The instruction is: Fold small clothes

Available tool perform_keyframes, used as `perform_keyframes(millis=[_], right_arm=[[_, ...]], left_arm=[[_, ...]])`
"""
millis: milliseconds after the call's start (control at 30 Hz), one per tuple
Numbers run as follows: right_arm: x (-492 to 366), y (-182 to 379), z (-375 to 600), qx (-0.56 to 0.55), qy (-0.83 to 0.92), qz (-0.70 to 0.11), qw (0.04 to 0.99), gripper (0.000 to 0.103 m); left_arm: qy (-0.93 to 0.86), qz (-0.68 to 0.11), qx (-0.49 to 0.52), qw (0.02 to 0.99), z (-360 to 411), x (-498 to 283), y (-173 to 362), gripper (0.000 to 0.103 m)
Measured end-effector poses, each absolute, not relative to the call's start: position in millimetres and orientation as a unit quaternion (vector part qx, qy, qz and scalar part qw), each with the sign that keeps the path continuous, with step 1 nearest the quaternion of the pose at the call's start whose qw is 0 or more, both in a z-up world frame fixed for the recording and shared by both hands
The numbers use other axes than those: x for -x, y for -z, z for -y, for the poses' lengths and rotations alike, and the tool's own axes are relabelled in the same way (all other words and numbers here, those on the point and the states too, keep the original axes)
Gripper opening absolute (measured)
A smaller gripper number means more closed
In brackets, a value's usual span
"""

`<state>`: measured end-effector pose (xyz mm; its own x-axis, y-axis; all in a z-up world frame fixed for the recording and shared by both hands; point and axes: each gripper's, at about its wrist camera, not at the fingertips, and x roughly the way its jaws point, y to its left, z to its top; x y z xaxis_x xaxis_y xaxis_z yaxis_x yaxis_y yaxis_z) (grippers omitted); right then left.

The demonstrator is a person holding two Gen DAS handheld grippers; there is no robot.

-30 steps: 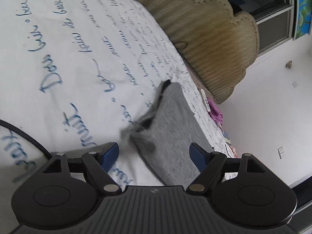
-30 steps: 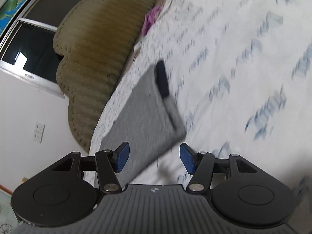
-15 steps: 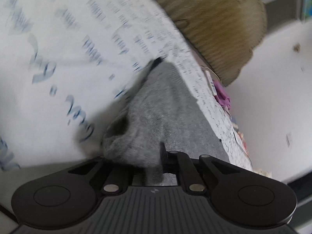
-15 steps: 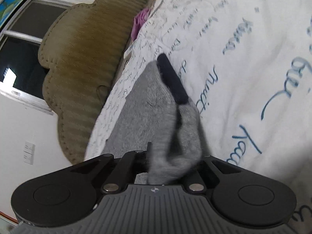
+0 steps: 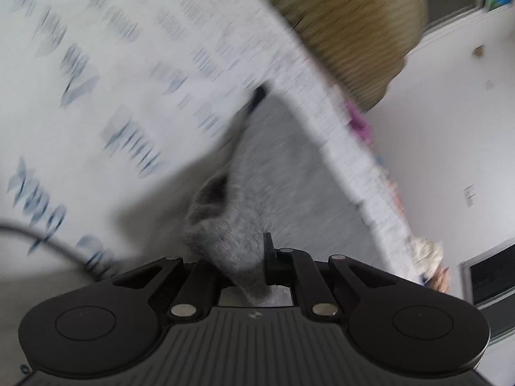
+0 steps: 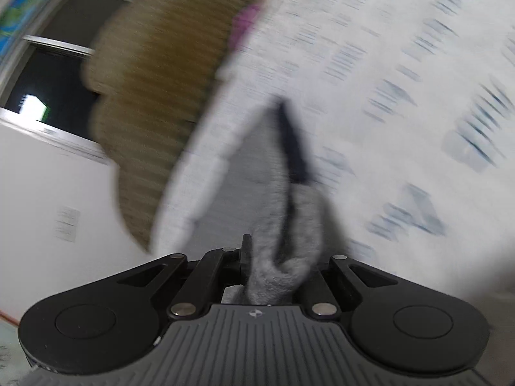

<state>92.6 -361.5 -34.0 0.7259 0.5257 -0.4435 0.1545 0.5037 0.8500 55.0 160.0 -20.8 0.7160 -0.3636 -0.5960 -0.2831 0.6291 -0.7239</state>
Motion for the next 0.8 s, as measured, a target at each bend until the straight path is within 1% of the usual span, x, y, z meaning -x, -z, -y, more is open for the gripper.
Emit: perform_keyframes(millis=[33, 67, 100, 133, 167, 200, 233, 267, 300, 333, 400, 433, 500, 567, 700, 767, 800], right_arm=[[-89, 41, 362, -0.472, -0.101, -0.359, 0.799, 0.015], [-85, 43, 363, -0.467, -0.111, -0.348, 0.805, 0.018], [-82, 38, 365, -0.466, -0.113, -0.345, 0.807, 0.027], [-79, 30, 369, -0.460, -0.108, -0.344, 0.811, 0.034], [-76, 19, 374, -0.450, -0.106, -0.333, 0.822, 0.040], [-72, 7, 382, -0.433, -0.098, -0.313, 0.840, 0.053], [-70, -7, 388, -0.408, -0.089, -0.292, 0.860, 0.059], [-72, -19, 394, -0.383, -0.082, -0.275, 0.878, 0.059], [-79, -30, 399, -0.359, -0.078, -0.264, 0.892, 0.059], [-91, -37, 401, -0.342, -0.079, -0.262, 0.899, 0.059], [-125, -45, 401, -0.320, -0.095, -0.275, 0.901, 0.059], [-146, -46, 398, -0.310, -0.101, -0.280, 0.903, 0.059], [-186, -46, 388, -0.288, -0.107, -0.292, 0.906, 0.058], [-221, -42, 371, -0.258, -0.108, -0.315, 0.907, 0.058], [-263, -26, 333, -0.199, -0.117, -0.365, 0.902, 0.058], [-276, -16, 320, -0.171, -0.122, -0.390, 0.897, 0.050], [-276, -11, 315, -0.158, -0.123, -0.398, 0.895, 0.031]], left_arm=[[0.022, -0.369, 0.428, 0.825, -162, -51, 22, 0.009], [0.016, -0.358, 0.419, 0.834, -164, -44, 17, 0.010], [0.004, -0.349, 0.398, 0.848, -166, -38, 6, 0.013], [-0.009, -0.338, 0.369, 0.866, -169, -32, -7, 0.016], [-0.023, -0.322, 0.343, 0.882, -171, -25, -20, 0.022], [-0.040, -0.293, 0.315, 0.902, -174, -20, -35, 0.031], [-0.051, -0.266, 0.285, 0.919, -174, -18, -50, 0.037], [-0.054, -0.243, 0.248, 0.936, -171, -21, -64, 0.054], [-0.051, -0.227, 0.207, 0.950, -164, -31, -75, 0.064], [-0.049, -0.210, 0.159, 0.964, -154, -43, -82, 0.065], [-0.036, -0.194, 0.083, 0.977, -135, -76, -84, 0.065], [-0.033, -0.200, 0.065, 0.977, -128, -97, -80, 0.065], [-0.040, -0.235, 0.047, 0.970, -120, -146, -68, 0.065], [-0.046, -0.290, 0.020, 0.956, -109, -184, -52, 0.064], [-0.002, -0.360, -0.037, 0.932, -85, -230, -21, 0.064], [-0.010, -0.372, -0.068, 0.926, -80, -237, -7, 0.065], [-0.009, -0.369, -0.065, 0.927, -80, -239, -6, 0.052]])
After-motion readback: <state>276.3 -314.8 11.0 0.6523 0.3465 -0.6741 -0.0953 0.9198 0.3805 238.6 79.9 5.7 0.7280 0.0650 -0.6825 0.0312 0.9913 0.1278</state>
